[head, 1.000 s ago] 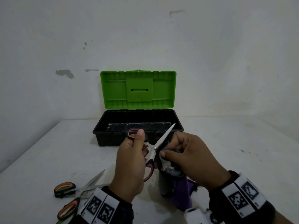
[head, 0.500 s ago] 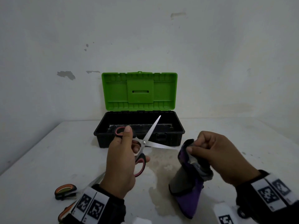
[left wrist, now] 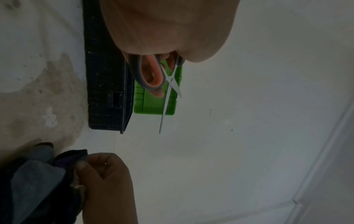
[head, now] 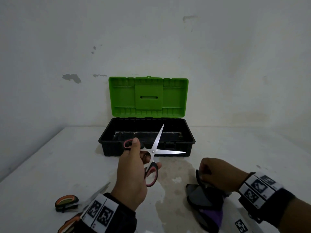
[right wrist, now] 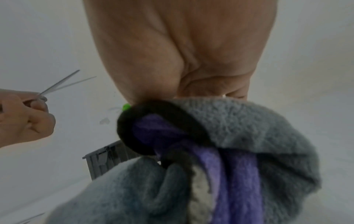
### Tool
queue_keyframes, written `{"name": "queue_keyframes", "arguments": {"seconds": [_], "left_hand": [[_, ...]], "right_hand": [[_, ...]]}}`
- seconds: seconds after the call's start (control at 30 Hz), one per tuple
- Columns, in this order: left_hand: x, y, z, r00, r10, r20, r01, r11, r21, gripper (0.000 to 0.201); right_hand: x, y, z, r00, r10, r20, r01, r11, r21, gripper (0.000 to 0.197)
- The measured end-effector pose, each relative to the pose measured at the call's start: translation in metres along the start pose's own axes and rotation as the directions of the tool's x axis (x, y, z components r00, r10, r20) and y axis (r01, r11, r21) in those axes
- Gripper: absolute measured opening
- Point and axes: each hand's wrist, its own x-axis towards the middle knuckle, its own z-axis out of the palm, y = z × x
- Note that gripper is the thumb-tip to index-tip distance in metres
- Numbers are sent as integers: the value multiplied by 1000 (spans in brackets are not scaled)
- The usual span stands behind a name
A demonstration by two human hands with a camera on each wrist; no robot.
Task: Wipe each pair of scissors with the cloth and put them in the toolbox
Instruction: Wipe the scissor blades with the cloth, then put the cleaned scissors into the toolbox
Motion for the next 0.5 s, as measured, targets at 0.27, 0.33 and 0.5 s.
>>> {"name": "queue_keyframes", "arguments": {"seconds": [0.27, 0.33, 0.5], "left_hand": [[4, -5, 5, 1000, 5, -5, -5, 997, -77, 28], [3, -5, 10, 1000, 15, 13, -14, 995, -99, 29], [-6, -11, 23, 998, 60, 23, -58, 996, -73, 32]], "right_hand": [[-19, -26, -14, 936, -42, -349, 122, 970, 210, 14], [-37, -50, -16, 924, -58, -379, 213, 899, 382, 17], [-56, -106, 1, 968, 17, -250, 194, 581, 790, 24]]}}
